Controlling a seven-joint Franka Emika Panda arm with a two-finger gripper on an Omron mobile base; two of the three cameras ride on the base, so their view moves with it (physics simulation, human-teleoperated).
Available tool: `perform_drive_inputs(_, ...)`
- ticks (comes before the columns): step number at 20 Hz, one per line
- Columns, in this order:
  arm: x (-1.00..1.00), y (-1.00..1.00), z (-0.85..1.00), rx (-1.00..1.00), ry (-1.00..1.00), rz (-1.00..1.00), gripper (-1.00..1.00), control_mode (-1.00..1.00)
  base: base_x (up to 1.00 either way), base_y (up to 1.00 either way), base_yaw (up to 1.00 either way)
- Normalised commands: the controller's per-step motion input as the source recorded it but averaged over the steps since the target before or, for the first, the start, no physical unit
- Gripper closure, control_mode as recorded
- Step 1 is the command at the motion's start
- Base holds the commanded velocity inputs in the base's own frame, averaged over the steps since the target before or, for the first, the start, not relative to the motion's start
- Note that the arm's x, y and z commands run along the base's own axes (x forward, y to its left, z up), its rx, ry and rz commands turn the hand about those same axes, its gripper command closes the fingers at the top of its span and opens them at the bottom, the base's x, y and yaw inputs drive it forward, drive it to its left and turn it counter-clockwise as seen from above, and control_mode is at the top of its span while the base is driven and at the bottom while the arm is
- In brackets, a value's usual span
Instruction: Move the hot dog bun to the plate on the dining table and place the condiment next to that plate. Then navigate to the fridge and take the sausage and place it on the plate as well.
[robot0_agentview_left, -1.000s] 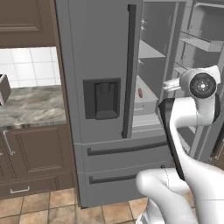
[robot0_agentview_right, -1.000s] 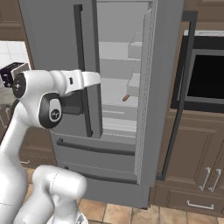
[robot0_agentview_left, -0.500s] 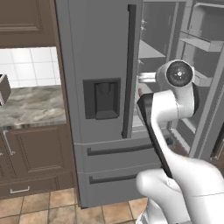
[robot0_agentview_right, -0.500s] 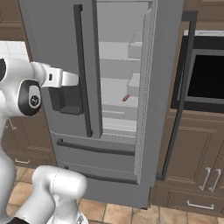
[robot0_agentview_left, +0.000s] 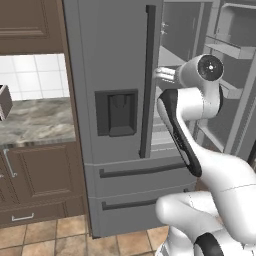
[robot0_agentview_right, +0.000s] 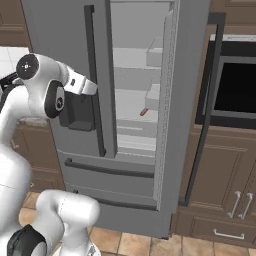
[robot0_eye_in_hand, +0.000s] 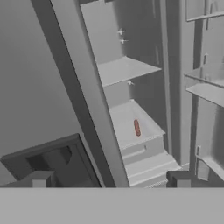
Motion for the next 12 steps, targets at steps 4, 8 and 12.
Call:
perform_drive_inputs(4, 0.55, 0.15, 0.00, 0.15, 0.00, 0.07, -1.00, -1.00, 0.00, 0.00, 0.00)
perform_drive_inputs(8, 0.53, 0.26, 0.00, 0.02, 0.00, 0.08, -1.00, -1.00, 0.00, 0.00, 0.00)
perform_drive_inputs(12, 0.51, 0.09, 0.00, -0.06, 0.00, 0.10, -1.00, -1.00, 0.00, 0.00, 0.00)
